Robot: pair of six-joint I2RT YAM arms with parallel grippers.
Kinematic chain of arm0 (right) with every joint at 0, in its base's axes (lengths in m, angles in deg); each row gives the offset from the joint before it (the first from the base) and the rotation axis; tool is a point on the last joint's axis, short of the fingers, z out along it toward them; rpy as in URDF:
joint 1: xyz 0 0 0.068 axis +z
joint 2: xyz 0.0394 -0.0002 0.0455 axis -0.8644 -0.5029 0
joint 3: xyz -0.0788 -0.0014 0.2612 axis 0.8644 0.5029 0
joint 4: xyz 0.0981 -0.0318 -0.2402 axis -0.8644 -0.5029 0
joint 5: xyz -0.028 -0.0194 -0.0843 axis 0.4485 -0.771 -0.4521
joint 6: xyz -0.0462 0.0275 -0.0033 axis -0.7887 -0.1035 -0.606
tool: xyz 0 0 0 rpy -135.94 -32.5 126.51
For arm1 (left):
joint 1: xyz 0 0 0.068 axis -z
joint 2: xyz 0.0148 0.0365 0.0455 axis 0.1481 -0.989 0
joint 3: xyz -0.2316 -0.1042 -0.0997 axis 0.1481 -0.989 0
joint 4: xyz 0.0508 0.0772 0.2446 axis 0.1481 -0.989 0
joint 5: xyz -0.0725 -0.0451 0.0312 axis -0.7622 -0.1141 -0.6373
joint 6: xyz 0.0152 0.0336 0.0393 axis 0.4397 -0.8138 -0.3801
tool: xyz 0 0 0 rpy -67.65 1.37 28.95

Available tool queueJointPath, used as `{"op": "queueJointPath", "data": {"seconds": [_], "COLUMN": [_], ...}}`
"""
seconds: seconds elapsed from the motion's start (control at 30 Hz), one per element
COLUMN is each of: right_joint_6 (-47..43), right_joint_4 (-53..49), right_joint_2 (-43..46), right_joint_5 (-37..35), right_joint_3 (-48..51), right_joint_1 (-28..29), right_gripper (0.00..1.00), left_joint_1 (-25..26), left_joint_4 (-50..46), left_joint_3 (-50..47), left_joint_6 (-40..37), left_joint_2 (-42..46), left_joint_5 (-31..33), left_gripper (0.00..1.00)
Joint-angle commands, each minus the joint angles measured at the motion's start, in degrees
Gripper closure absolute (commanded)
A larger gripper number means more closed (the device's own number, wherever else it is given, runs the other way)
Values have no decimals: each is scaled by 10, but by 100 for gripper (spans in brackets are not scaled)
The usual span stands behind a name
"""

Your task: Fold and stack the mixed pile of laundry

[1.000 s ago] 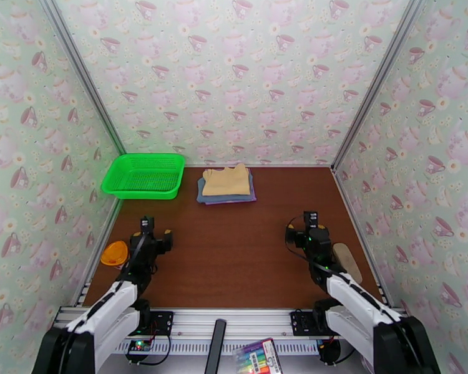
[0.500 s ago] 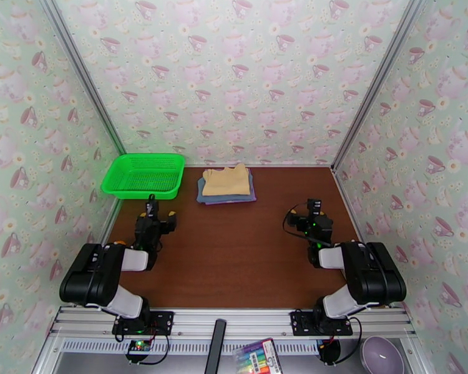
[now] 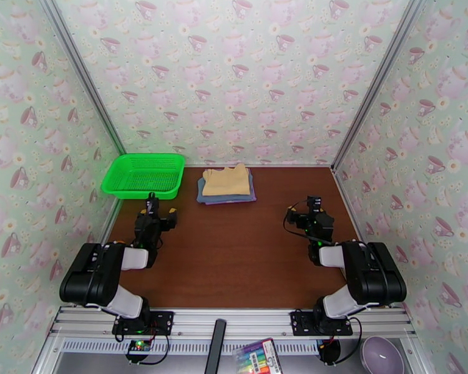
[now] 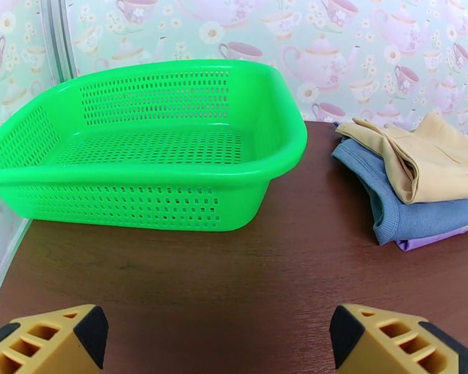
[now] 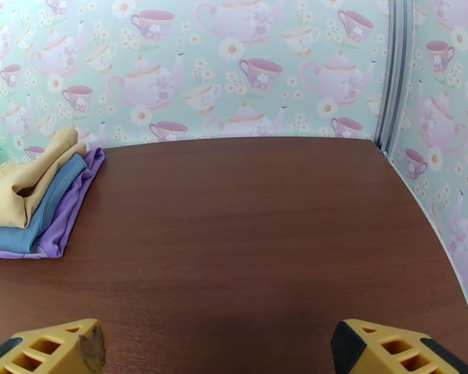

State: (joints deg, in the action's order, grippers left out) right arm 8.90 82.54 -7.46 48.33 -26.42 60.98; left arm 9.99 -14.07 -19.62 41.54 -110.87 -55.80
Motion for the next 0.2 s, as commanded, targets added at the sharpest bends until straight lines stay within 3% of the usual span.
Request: {"op": "queueJointPath", "data": {"seconds": [0.0, 0.17], "right_joint_6": [3, 3], "right_joint_4": [-17, -10], "right_joint_2": [4, 5], "right_joint_5": [-25, -26], "right_joint_3": [-13, -10], "right_joint_1": [7, 7], "right_gripper": [0, 0], "left_joint_1": [0, 1], "left_joint_4": [8, 8], "left_joint_3": [4, 5], "left_joint_6": [-7, -8], "left_joint_2": [-4, -4], "left_joint_5": [-9, -9], "left_gripper": [0, 0]}}
